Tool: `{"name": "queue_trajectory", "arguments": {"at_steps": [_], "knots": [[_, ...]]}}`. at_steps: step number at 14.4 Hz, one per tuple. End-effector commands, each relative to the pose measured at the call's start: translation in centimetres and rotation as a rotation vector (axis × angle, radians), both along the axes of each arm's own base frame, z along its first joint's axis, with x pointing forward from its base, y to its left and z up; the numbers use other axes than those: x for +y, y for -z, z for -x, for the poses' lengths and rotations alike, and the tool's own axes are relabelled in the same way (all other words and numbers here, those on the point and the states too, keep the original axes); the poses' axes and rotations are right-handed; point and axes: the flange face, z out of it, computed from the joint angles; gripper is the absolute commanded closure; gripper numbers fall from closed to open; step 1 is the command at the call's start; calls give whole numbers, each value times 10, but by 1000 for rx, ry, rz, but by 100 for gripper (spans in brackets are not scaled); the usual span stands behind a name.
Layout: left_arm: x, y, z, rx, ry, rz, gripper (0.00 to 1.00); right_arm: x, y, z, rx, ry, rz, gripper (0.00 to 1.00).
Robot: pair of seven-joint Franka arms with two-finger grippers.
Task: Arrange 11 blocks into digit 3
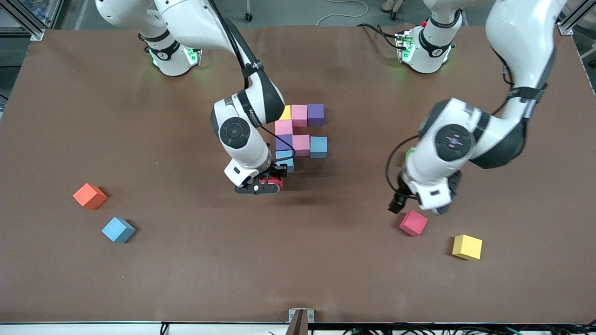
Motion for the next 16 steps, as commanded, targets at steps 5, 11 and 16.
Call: {"name": "queue_trajectory", "arguments": {"at_steps": [5, 11, 16], "knots": [[102, 53, -53, 7, 275, -57, 0, 26, 27, -5, -6, 34, 26, 99], [105, 84, -84, -36, 130, 31, 0, 40, 38, 0, -9, 23, 36, 99], [74, 107, -84, -63, -58, 75, 0, 54, 39, 12, -14, -5, 44, 99]]}}
